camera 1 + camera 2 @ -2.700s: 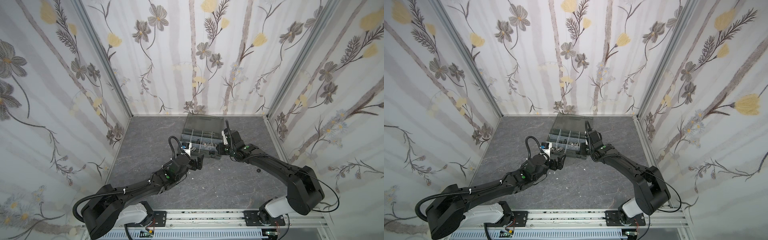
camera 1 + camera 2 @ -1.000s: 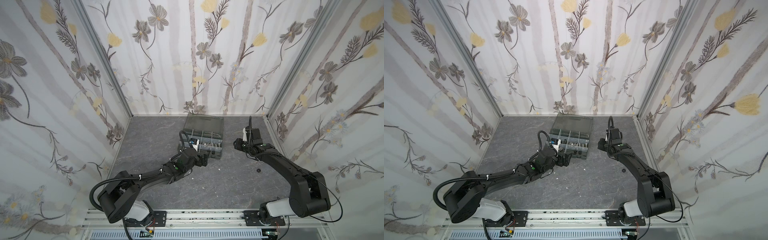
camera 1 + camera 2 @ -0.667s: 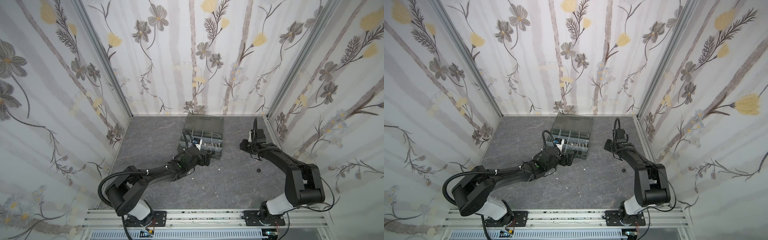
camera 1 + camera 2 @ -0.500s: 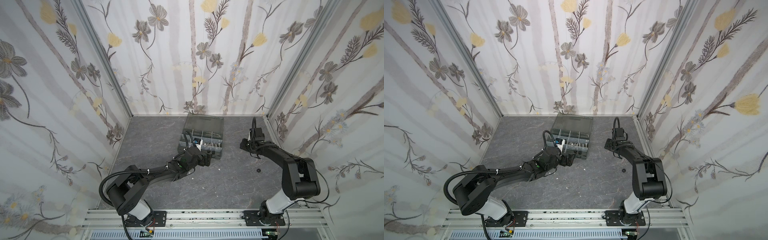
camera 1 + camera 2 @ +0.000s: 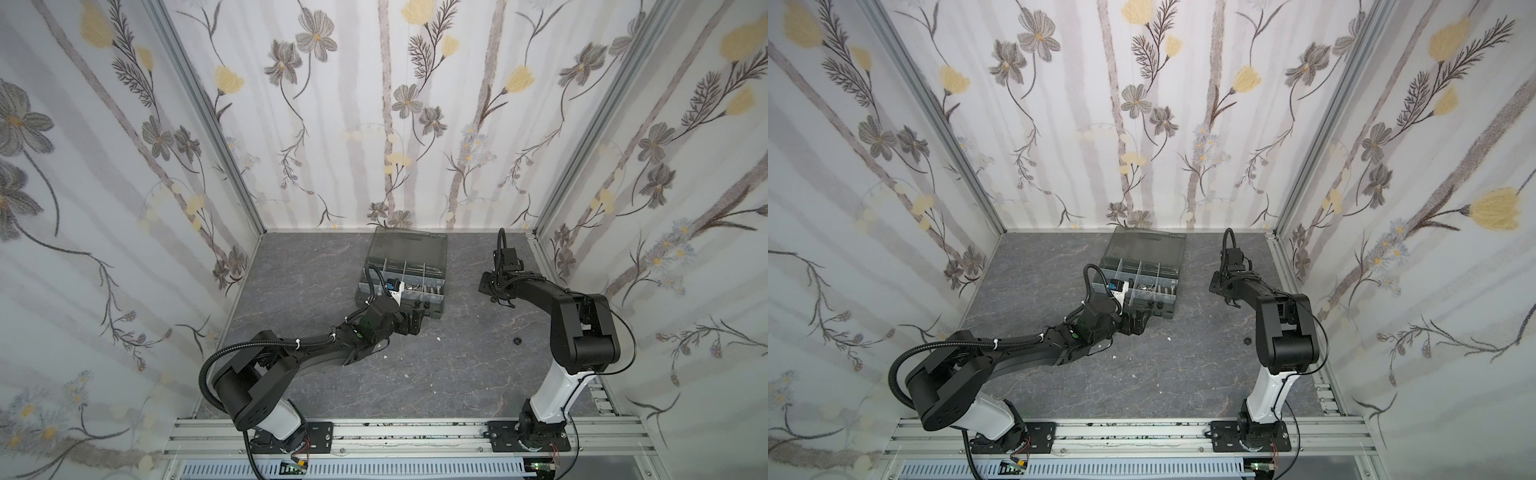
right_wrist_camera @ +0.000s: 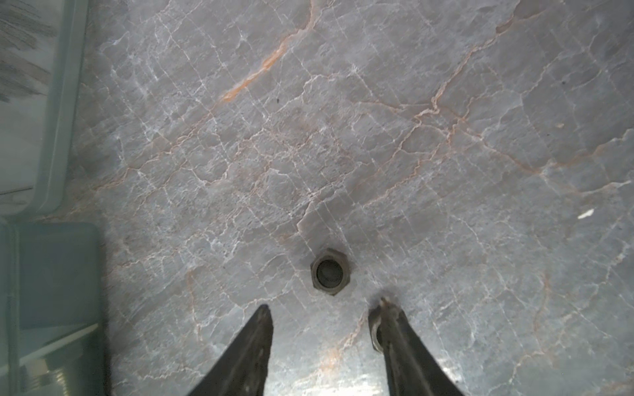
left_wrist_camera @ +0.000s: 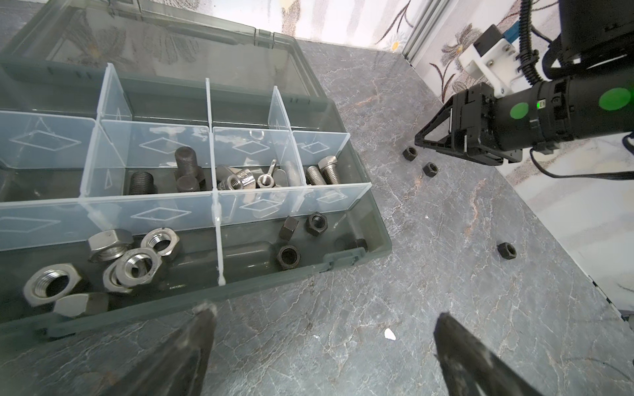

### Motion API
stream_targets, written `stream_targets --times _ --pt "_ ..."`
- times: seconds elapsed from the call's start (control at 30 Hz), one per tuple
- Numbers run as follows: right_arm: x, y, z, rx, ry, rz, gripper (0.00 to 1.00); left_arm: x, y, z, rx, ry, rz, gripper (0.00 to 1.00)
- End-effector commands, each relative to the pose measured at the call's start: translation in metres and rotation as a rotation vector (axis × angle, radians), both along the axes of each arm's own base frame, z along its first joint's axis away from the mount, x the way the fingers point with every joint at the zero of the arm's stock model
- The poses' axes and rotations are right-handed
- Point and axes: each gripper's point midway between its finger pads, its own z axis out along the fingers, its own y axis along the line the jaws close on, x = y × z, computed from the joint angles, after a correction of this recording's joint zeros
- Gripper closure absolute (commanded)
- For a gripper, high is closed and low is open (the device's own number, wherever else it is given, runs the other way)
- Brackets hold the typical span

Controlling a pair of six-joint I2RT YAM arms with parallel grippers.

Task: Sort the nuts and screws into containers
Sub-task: 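Move the right gripper back over the remaining black hex nuts, then lower the right gripper onto a black hex nut and close it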

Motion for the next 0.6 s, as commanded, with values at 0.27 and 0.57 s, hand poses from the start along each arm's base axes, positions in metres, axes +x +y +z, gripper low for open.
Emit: stream_targets --times 0.27,0.57 --pt "0.004 -0.005 -0.020 -0.049 0.067 0.017 0.48 0.002 -0.001 0.007 -0.035 -0.024 0.005 0.00" --pt "0.011 -0.002 -0.025 -0.048 0.085 0.024 0.51 0.001 0.000 0.005 -0.032 -0.021 0.003 0.00"
